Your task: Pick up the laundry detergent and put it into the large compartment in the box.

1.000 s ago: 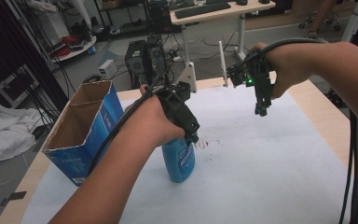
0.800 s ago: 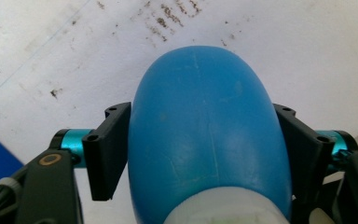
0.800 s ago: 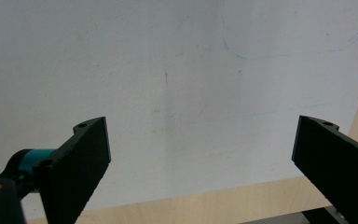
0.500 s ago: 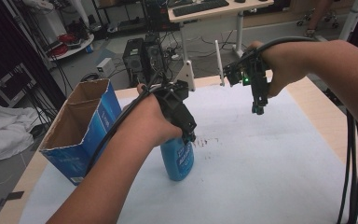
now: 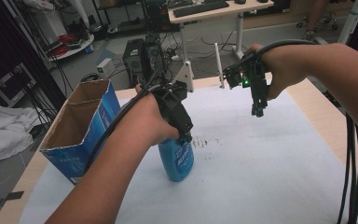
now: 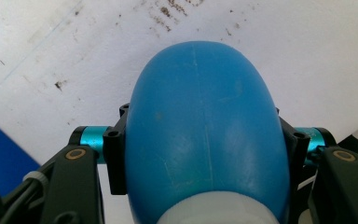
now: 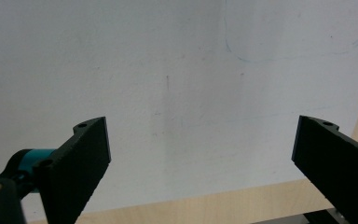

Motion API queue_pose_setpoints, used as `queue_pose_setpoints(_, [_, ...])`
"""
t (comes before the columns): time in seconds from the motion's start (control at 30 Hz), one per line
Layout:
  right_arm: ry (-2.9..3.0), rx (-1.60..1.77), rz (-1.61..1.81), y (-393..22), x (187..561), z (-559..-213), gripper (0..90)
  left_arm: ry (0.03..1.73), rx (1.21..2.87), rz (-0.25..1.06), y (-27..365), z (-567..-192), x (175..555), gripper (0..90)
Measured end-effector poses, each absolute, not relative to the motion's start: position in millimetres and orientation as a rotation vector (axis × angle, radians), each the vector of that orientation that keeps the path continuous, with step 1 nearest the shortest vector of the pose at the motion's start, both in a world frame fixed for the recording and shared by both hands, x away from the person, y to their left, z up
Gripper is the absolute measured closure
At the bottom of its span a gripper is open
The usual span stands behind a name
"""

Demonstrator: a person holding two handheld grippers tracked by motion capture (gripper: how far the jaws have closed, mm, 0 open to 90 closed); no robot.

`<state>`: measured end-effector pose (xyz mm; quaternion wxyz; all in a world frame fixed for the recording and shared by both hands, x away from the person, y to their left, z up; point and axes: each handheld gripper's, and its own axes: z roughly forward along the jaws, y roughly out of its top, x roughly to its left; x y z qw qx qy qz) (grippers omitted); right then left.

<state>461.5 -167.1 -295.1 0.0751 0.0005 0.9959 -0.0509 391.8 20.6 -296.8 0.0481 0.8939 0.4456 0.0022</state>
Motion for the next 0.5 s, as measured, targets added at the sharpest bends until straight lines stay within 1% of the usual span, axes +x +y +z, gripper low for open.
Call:
queue_pose_setpoints(0.27, [2.989, 0.020, -0.155, -167, 462, -294, 3.4, 1.315, 2.750, 0.002, 26, -272, 388, 37.8])
queue_pose_setpoints(0.5, [2.988, 0.025, -0.155, -167, 461, -294, 3.3, 1.217, 2.751, -0.085, 40, -242, 386, 37.7])
